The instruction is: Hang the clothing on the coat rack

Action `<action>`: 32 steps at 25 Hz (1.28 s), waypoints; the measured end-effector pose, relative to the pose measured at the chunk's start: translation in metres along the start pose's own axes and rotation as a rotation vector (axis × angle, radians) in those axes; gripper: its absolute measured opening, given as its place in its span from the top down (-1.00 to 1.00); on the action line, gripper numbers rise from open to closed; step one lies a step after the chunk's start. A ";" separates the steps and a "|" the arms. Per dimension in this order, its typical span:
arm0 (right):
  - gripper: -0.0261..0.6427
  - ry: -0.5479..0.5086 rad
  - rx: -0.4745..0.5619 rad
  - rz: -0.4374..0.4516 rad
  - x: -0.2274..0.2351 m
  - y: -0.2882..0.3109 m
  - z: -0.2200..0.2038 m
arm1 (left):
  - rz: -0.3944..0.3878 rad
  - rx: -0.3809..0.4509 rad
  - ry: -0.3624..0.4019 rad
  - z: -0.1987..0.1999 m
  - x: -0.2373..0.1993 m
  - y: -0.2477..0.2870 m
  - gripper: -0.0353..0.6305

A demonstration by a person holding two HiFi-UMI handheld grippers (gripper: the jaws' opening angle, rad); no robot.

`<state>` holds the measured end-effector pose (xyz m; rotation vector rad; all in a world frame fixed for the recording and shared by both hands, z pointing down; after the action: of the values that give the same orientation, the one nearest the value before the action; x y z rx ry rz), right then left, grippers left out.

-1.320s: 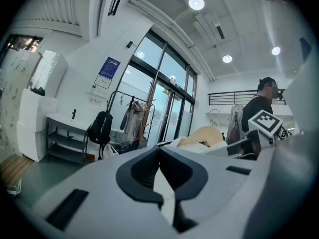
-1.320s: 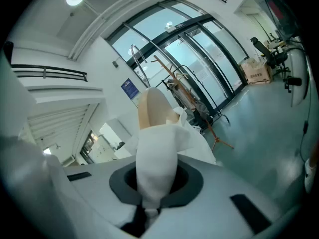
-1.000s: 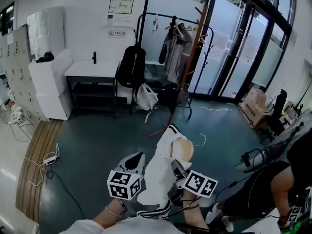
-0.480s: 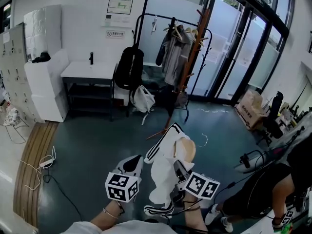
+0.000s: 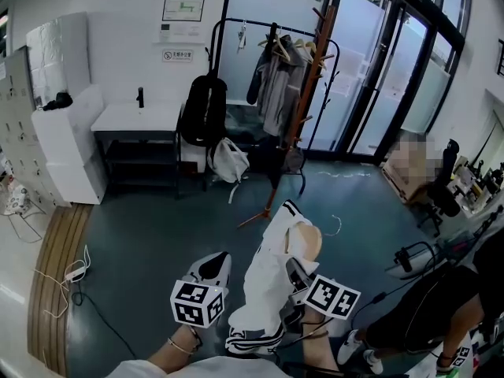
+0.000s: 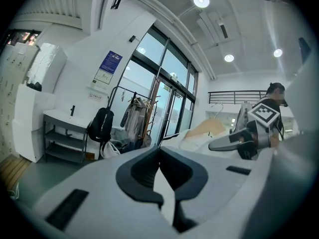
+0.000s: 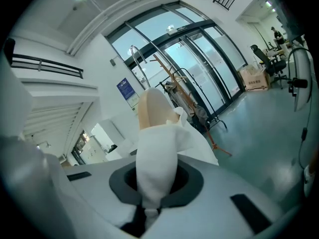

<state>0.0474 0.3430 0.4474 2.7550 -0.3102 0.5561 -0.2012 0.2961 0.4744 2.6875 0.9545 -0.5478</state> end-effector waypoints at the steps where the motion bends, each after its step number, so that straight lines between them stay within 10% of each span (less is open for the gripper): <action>1: 0.81 0.001 -0.002 0.001 0.004 0.006 0.002 | -0.002 -0.004 0.006 0.001 -0.001 0.008 0.87; 32: 0.81 -0.024 -0.019 0.059 0.157 0.198 0.137 | 0.030 0.054 0.066 0.062 -0.030 0.267 0.87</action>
<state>0.1821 0.0889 0.4425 2.7433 -0.4020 0.5321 -0.0674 0.0553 0.4565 2.7794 0.9280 -0.4889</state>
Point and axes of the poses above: the fingertips, and each gripper's own axes: y forward along the fingers, x to its right, z out of its top, the point moved 9 cm from there along -y, backward along the fingers, and after that the axes turned 11 degrees about -y, right-handed, at the moved point
